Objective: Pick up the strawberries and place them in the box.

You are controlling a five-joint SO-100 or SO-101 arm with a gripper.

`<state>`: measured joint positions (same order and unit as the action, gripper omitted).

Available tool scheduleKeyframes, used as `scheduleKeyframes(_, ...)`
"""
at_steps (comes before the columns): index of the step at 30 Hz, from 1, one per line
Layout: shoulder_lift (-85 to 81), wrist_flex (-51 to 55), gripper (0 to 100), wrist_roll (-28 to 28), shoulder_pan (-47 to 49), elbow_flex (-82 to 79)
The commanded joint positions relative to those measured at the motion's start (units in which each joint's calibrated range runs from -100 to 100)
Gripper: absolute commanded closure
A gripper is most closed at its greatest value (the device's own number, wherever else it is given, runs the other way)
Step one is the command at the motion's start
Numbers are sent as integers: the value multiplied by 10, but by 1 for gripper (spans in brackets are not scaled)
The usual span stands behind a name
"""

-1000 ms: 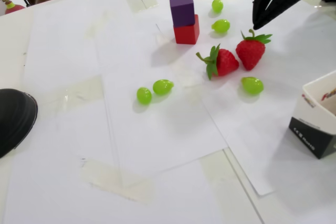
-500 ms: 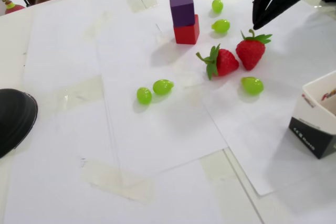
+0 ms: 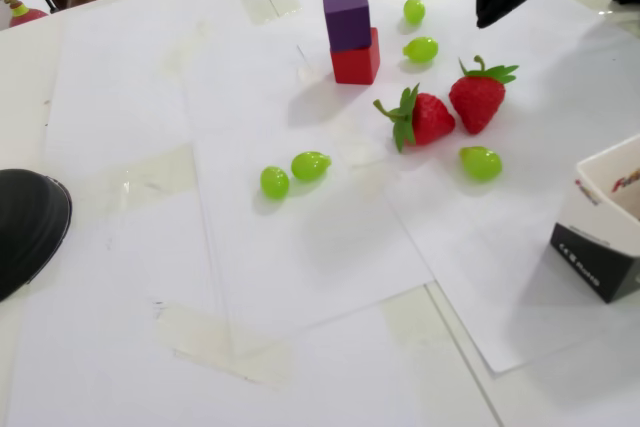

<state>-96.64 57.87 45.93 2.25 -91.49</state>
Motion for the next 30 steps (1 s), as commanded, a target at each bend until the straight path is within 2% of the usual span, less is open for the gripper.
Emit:
scheduleKeyframes(1, -10, 51, 100, -8, -8, 81)
scheduleKeyframes(7, -10, 104, 100, -18, -6, 126)
scheduleKeyframes(12, -7, 156, 100, -51, -3, 182)
scheduleKeyframes(17, 33, 214, 100, -47, 8, 235)
scheduleKeyframes(25, 249, 268, 100, -38, 28, 382)
scheduleKeyframes(30, 390, 269, 100, -34, 55, 420)
